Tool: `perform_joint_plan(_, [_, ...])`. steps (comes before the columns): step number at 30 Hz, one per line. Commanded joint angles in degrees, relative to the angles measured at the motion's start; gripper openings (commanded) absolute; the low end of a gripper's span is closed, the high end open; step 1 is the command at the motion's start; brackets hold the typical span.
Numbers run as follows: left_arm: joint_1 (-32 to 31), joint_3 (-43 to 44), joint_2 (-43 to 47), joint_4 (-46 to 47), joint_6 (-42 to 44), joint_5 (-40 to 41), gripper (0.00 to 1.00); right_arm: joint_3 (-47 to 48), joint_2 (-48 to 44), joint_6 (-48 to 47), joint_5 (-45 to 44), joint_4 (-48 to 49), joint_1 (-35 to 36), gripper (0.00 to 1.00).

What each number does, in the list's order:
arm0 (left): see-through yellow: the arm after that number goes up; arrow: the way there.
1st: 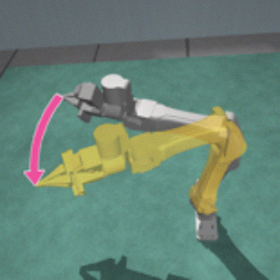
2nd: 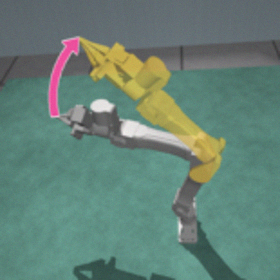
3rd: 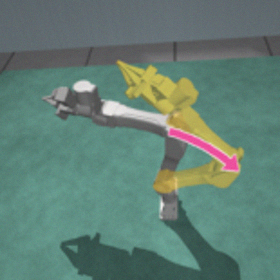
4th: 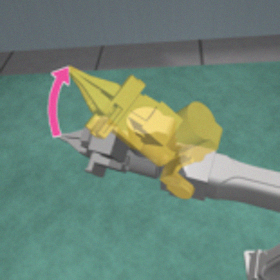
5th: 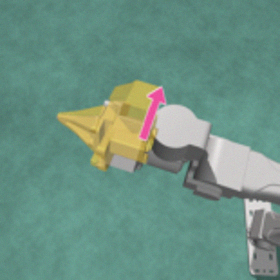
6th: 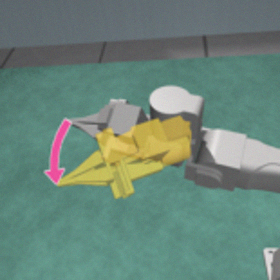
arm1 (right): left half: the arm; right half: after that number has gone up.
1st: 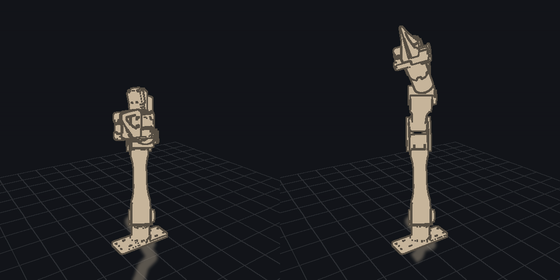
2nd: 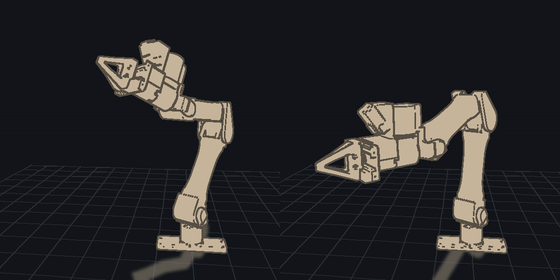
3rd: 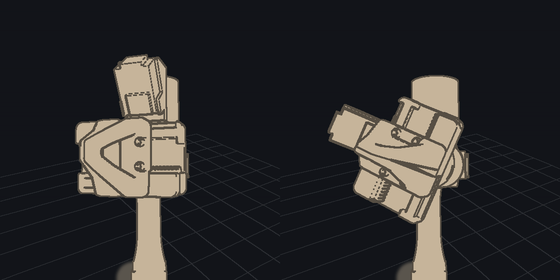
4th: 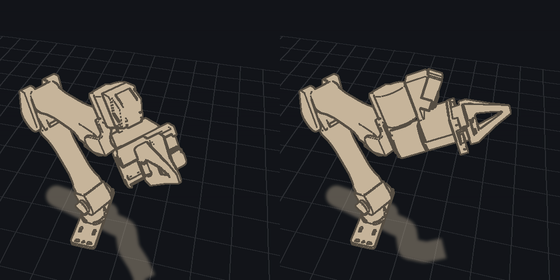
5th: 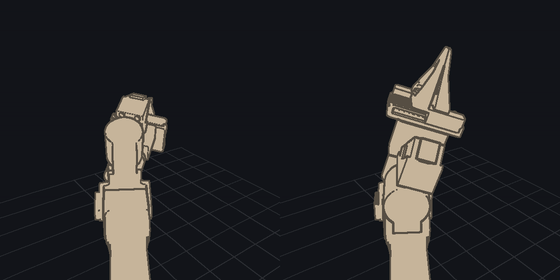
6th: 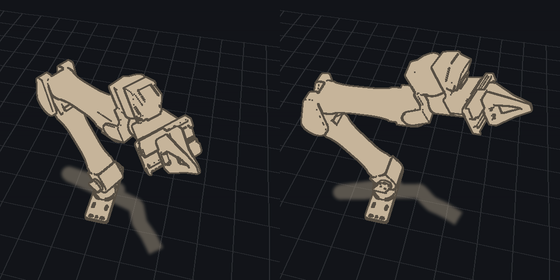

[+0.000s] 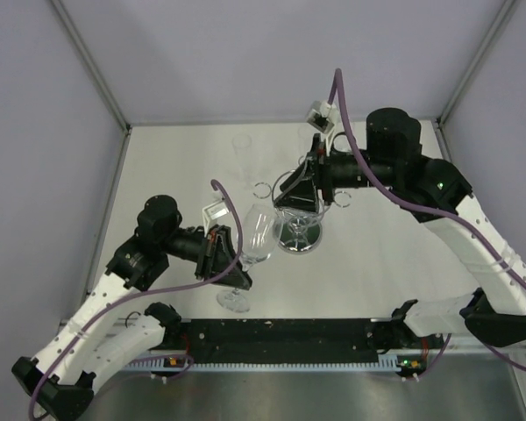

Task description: Take the wine glass off the wine glass rack

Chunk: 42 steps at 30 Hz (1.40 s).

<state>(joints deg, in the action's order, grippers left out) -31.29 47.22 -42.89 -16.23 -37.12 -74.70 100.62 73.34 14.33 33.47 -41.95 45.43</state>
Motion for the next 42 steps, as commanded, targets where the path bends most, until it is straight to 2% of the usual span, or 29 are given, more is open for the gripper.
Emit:
perform_joint_plan(1, [-0.4,1.4,0.4,-0.6,4.5,-0.7,0.00,-0.2,-0.7,2.3,7.8,2.8,-0.7,0.54])
perform_joint_plan(24, [-1.4,2.9,-0.5,-3.8,7.5,0.5,0.00,-7.0,2.0,5.1,21.5,8.8,-1.0,0.48])
perform_joint_plan(27, [-1.6,2.9,-0.6,-3.9,7.8,0.7,0.00,-7.4,2.1,5.1,23.4,8.8,-1.0,0.45])
perform_joint_plan(32, [-1.8,3.0,-1.9,-5.1,8.9,1.5,0.00,-7.1,2.5,5.4,25.1,8.7,-1.0,0.29])
perform_joint_plan(42, [-2.0,4.4,-3.6,-6.9,10.5,2.0,0.00,-9.1,3.1,4.9,29.5,8.6,-1.0,0.25])
